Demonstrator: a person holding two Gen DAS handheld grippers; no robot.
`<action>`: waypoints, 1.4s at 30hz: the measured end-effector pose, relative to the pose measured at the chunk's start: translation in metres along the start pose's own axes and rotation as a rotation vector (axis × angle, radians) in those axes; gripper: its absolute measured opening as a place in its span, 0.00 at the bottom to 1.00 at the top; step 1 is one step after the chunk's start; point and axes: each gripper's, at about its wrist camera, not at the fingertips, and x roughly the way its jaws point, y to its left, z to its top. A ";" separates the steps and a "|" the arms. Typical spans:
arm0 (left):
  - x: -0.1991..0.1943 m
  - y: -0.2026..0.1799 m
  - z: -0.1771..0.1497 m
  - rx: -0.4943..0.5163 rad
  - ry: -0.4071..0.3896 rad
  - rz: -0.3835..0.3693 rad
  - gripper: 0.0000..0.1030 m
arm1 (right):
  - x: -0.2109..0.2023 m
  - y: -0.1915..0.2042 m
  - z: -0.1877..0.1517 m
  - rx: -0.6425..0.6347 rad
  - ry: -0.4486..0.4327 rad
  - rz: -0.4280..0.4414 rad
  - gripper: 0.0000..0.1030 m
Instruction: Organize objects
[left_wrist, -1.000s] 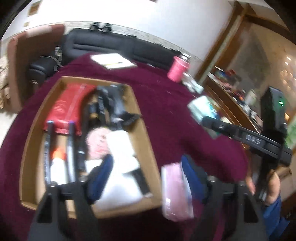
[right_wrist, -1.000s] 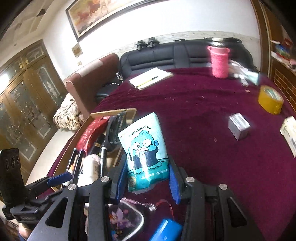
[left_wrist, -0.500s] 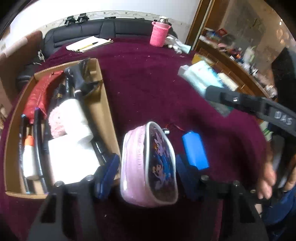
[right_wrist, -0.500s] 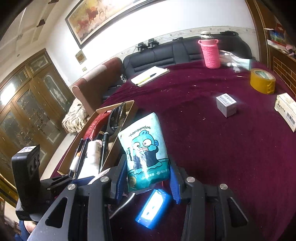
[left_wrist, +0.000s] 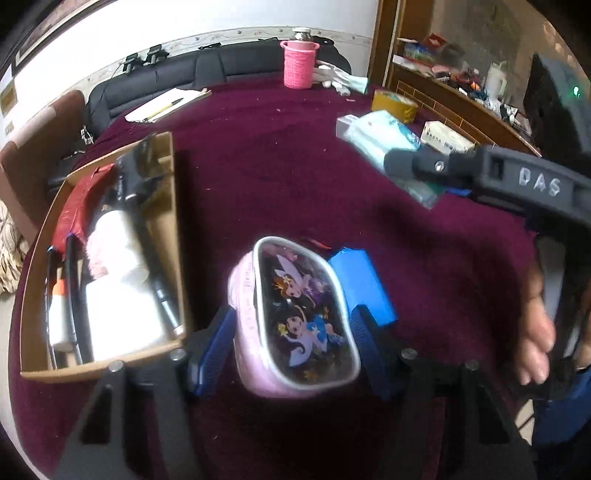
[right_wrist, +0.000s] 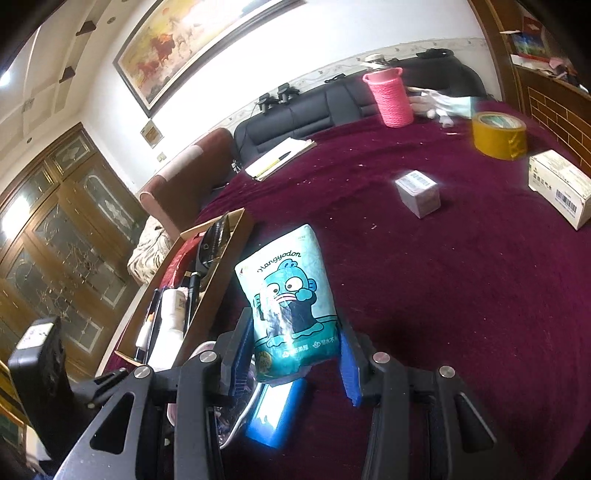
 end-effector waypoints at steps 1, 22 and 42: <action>0.003 0.003 0.002 -0.027 0.002 -0.030 0.61 | 0.000 -0.001 0.000 0.000 0.002 0.002 0.44; 0.029 -0.002 0.007 -0.011 0.057 -0.073 0.71 | 0.003 -0.003 -0.007 -0.009 0.015 -0.002 0.46; 0.006 0.022 0.018 -0.102 -0.049 -0.223 0.26 | 0.003 0.015 -0.011 -0.043 0.020 0.000 0.45</action>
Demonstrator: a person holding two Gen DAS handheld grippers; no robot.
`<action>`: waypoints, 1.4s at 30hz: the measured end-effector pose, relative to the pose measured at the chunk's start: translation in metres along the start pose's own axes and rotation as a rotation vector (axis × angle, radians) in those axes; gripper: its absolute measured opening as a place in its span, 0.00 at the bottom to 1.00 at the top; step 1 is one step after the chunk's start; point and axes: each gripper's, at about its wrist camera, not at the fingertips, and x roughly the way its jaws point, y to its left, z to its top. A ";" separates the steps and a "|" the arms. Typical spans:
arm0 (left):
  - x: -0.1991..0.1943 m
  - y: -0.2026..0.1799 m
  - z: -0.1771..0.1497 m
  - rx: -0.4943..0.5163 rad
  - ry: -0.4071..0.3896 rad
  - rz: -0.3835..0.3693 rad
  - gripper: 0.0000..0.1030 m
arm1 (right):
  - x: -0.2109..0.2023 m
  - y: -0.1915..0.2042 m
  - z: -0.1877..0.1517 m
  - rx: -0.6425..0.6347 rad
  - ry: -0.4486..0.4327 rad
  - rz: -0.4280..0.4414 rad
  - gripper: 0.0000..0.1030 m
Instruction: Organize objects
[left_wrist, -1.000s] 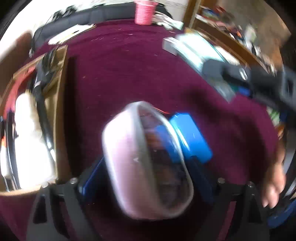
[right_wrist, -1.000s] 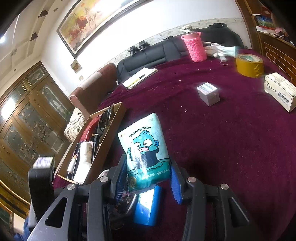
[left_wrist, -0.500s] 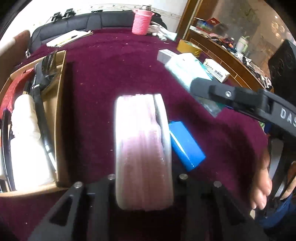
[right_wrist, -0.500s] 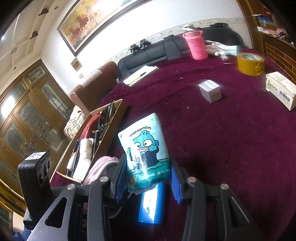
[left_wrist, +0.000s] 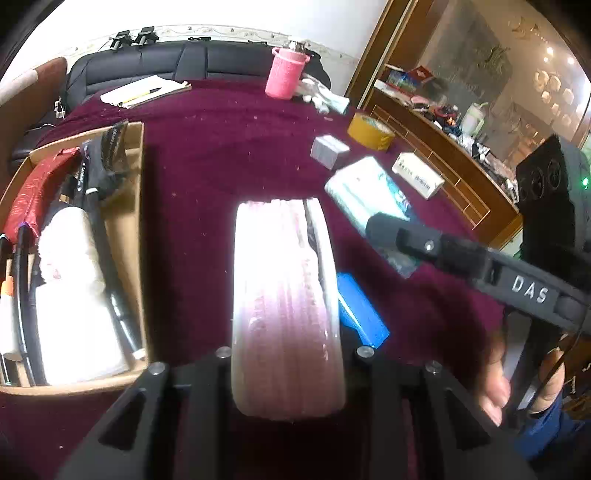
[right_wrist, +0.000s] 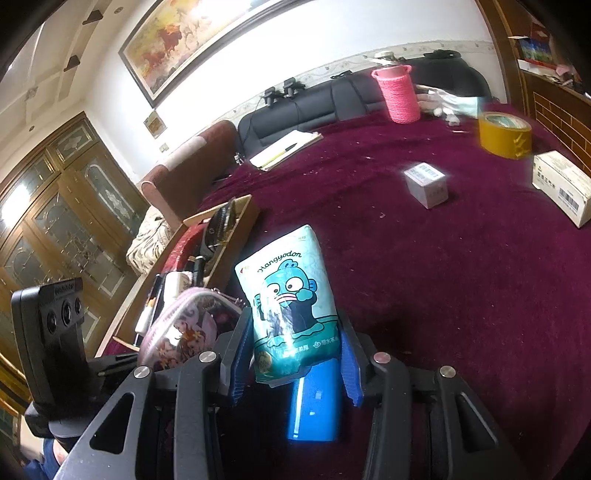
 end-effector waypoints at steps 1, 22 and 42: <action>-0.003 0.001 0.001 -0.005 -0.007 -0.004 0.26 | 0.000 0.003 0.001 -0.006 0.002 0.002 0.45; -0.074 0.063 0.012 -0.114 -0.167 -0.041 0.27 | 0.012 0.047 0.016 -0.063 0.017 0.045 0.45; -0.090 0.167 0.002 -0.287 -0.191 0.082 0.28 | 0.114 0.119 0.041 -0.148 0.148 0.108 0.45</action>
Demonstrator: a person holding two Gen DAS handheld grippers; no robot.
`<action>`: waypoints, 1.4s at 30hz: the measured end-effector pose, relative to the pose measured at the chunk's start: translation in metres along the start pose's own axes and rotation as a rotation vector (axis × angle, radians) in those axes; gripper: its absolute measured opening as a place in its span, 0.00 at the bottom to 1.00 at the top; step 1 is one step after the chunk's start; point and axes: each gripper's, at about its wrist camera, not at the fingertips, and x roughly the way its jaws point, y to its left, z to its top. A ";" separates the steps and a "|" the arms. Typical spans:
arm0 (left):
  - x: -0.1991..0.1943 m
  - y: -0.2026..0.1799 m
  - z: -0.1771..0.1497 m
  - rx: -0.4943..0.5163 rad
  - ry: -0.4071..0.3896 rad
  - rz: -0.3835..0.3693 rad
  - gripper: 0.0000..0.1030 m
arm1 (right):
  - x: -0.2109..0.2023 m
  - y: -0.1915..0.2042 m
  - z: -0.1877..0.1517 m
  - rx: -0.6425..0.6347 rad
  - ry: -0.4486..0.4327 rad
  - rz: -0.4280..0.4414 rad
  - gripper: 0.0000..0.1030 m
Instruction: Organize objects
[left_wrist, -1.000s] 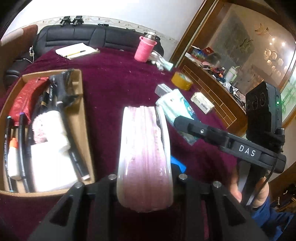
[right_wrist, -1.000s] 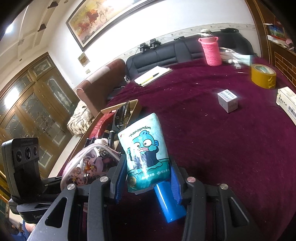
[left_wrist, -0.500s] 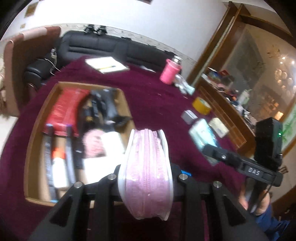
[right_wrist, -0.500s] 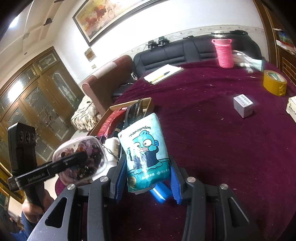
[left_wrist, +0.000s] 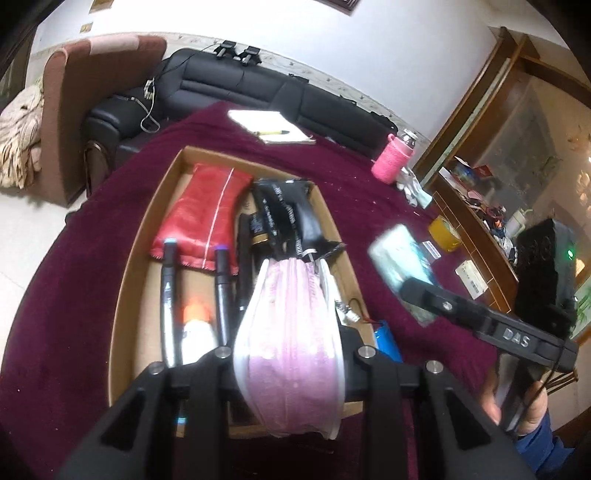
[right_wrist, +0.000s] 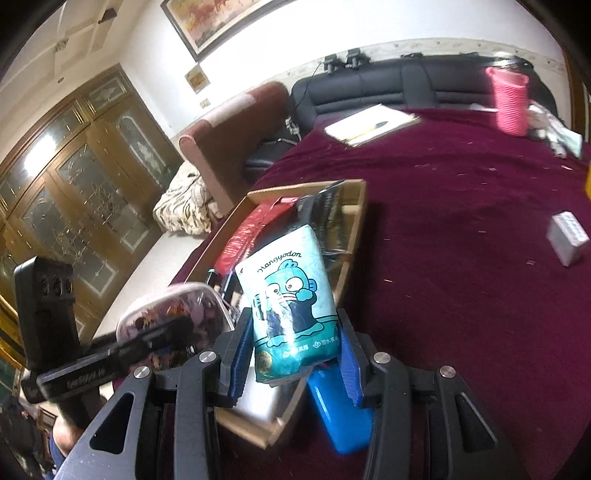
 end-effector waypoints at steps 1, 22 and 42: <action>0.001 0.001 0.000 0.001 0.002 0.004 0.28 | 0.009 0.004 0.002 -0.005 0.012 0.000 0.45; -0.005 0.033 0.004 -0.049 -0.029 0.087 0.56 | 0.067 0.021 0.031 -0.081 0.077 -0.061 0.59; -0.018 0.023 0.004 -0.028 -0.067 0.104 0.78 | 0.012 -0.011 -0.051 -0.331 0.178 -0.165 0.64</action>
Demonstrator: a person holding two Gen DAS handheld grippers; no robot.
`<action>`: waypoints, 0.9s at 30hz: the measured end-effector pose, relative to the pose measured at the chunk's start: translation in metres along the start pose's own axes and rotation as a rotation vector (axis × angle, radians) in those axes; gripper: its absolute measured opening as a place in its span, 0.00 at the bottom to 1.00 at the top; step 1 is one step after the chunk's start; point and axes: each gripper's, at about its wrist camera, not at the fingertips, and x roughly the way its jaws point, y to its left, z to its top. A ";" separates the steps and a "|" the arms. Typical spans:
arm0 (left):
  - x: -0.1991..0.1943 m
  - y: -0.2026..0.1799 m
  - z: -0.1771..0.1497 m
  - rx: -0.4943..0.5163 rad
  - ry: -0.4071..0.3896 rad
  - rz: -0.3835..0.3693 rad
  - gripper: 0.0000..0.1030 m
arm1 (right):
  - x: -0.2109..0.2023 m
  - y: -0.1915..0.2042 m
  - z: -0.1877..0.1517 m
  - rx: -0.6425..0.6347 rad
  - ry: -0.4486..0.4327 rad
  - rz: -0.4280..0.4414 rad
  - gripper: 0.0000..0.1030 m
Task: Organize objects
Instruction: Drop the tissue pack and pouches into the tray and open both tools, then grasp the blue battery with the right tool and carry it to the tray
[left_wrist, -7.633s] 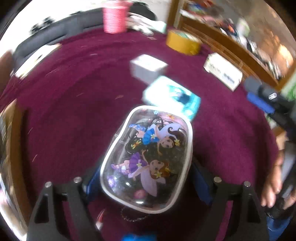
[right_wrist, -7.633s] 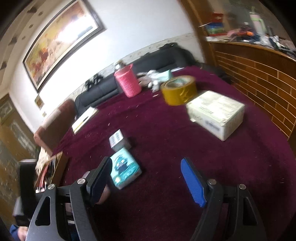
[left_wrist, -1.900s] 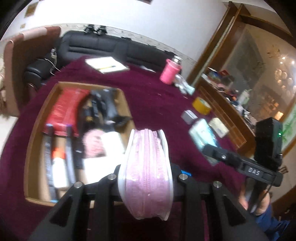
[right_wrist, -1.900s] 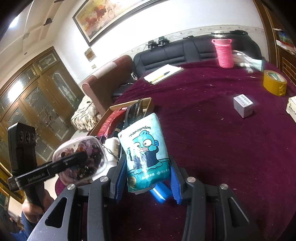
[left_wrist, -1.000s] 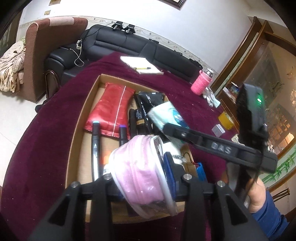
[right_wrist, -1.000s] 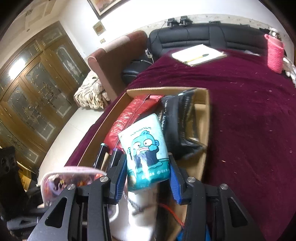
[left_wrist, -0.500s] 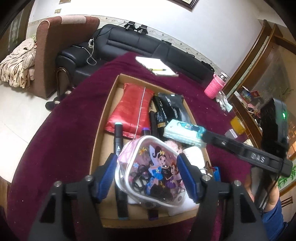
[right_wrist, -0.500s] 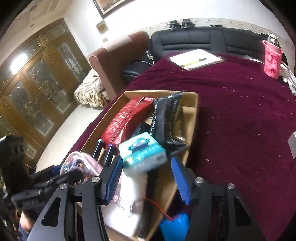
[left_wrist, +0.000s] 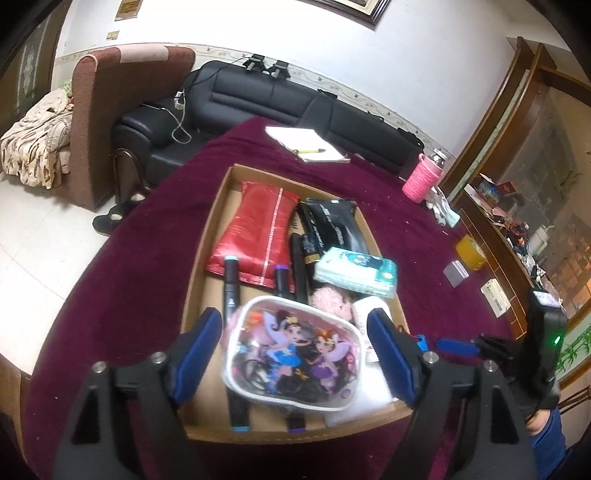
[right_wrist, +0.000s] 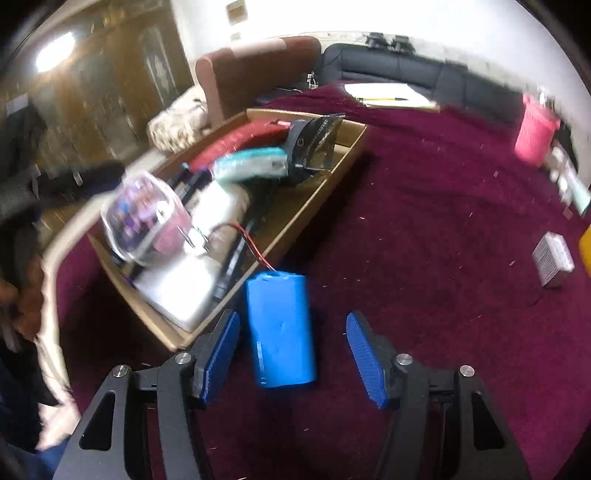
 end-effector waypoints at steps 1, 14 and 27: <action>0.000 -0.002 -0.001 0.002 0.002 -0.001 0.78 | 0.006 0.002 -0.001 -0.019 0.023 -0.019 0.60; 0.005 -0.007 -0.010 0.012 0.024 -0.015 0.78 | -0.043 0.018 -0.004 -0.073 -0.201 -0.277 0.38; 0.007 -0.009 -0.018 -0.007 0.029 -0.035 0.78 | -0.131 0.084 0.012 -0.217 -0.638 -0.394 0.38</action>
